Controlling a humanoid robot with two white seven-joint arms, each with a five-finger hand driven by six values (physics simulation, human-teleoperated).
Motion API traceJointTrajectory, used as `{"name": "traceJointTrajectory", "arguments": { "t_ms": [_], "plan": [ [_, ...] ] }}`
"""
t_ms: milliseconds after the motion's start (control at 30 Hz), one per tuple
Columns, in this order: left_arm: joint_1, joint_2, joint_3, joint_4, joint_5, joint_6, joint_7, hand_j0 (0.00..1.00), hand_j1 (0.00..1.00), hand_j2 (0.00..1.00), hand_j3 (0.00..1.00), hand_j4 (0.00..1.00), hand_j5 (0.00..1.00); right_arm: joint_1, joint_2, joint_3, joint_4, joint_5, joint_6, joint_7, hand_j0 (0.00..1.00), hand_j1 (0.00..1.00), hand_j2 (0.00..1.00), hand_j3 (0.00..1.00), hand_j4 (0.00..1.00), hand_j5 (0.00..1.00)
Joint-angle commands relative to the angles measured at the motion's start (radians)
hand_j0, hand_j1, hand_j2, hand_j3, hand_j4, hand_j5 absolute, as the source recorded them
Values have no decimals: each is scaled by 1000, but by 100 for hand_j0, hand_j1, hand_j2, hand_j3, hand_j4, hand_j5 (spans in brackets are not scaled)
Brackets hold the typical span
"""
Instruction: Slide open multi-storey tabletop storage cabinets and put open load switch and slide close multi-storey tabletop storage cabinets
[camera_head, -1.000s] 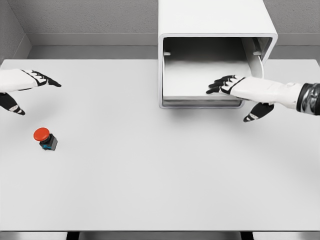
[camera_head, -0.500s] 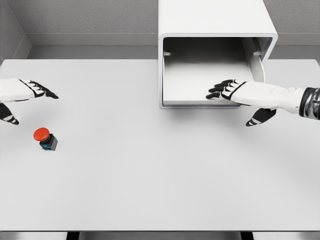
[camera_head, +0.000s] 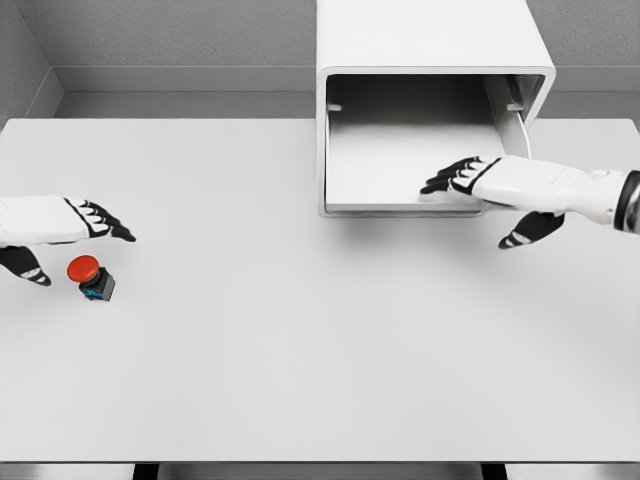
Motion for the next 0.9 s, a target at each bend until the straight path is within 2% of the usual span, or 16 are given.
{"name": "traceJointTrajectory", "arguments": {
  "t_ms": [0, 100, 167, 267, 367, 467, 533, 600, 700, 767, 867],
  "plan": [
    [0, 1, -4, -10, 2, 3, 0, 100, 100, 100, 100, 100, 100, 0, 5, -17, -2, -5, 0, 0, 100, 100, 100, 100, 100, 100],
    [9, -8, -4, -2, -3, 3, 0, 100, 100, 100, 100, 100, 100, 0, 4, -35, -26, -7, -14, 0, 100, 100, 100, 100, 100, 100],
    [15, -24, -4, 0, -21, 3, 0, 100, 100, 100, 100, 100, 100, 0, -5, -37, -33, -12, -72, 0, 100, 100, 100, 100, 100, 100],
    [17, -31, -9, 17, -49, 3, 0, 100, 100, 100, 100, 100, 100, 31, -27, -94, -35, -47, -166, 0, 100, 100, 100, 100, 100, 100],
    [17, -35, -11, 17, -57, 3, 0, 95, 95, 95, 95, 95, 95, 48, -31, -120, -35, -62, -273, 0, 100, 100, 100, 100, 100, 100],
    [17, -38, -11, 18, -92, 3, 0, 93, 93, 93, 93, 93, 93, 80, -67, -166, -35, -94, -274, 0, 100, 100, 100, 100, 100, 100],
    [17, -36, -12, 18, -98, 3, 0, 90, 90, 90, 90, 90, 90, 149, -104, -236, -36, -120, -274, 0, 100, 100, 100, 100, 100, 100],
    [17, -38, -18, 18, -100, 3, 0, 89, 89, 89, 89, 89, 89, 199, -105, -291, -36, -128, -274, 0, 100, 100, 100, 100, 100, 100],
    [17, -36, -20, 17, -98, 3, 0, 87, 87, 87, 87, 87, 87, 212, -133, -304, -36, -128, -274, 0, 100, 100, 100, 100, 100, 100],
    [17, -36, -20, 17, -98, 3, 0, 81, 81, 81, 81, 81, 81, 301, -153, -403, -36, -130, -274, 0, 100, 100, 100, 100, 100, 100],
    [17, -36, -20, 15, -95, 3, 0, 81, 81, 81, 81, 81, 81, 532, -166, -635, -36, -143, -274, 0, 100, 100, 100, 100, 100, 100]
  ]
}}
